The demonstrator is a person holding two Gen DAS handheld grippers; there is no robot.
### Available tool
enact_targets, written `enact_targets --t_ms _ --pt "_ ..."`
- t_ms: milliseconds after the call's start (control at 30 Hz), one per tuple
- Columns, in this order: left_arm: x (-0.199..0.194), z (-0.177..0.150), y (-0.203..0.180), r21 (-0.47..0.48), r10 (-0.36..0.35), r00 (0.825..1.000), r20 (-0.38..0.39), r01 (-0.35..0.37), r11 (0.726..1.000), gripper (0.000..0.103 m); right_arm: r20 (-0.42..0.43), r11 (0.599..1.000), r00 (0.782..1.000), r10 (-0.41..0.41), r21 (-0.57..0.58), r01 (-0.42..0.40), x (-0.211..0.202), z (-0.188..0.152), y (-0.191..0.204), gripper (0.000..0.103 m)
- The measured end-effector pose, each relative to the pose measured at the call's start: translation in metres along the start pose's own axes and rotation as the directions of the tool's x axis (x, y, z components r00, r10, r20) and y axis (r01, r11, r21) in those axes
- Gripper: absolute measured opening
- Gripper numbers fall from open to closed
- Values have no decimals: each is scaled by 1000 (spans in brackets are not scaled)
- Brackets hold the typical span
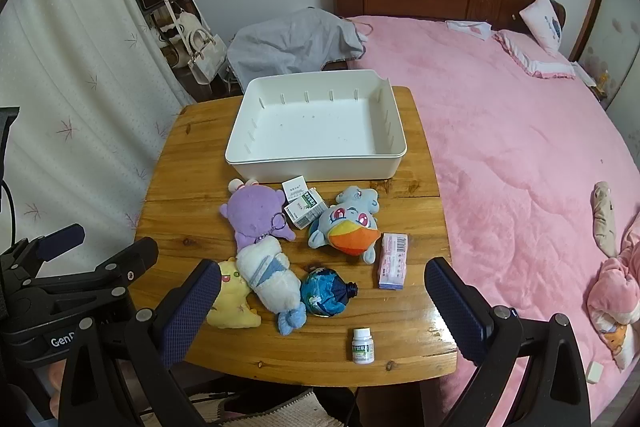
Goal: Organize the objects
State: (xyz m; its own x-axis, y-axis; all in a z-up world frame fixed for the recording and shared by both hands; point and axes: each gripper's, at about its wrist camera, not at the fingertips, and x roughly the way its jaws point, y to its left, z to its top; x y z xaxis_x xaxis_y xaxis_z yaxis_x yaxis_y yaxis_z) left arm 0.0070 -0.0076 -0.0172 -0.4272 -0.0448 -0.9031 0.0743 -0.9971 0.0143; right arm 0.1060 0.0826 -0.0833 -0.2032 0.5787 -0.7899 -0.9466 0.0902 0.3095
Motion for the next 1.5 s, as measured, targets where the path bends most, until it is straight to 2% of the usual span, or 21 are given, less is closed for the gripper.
enact_targets --t_ms 1167,1500 --pt "-8 -5 6 -48 4 1000 -3 -4 999 102 24 999 1000 -9 34 8 -10 -1 3 102" --pt "-11 3 6 -62 10 1000 -7 -10 998 102 30 999 999 -14 48 13 -11 1 2 102"
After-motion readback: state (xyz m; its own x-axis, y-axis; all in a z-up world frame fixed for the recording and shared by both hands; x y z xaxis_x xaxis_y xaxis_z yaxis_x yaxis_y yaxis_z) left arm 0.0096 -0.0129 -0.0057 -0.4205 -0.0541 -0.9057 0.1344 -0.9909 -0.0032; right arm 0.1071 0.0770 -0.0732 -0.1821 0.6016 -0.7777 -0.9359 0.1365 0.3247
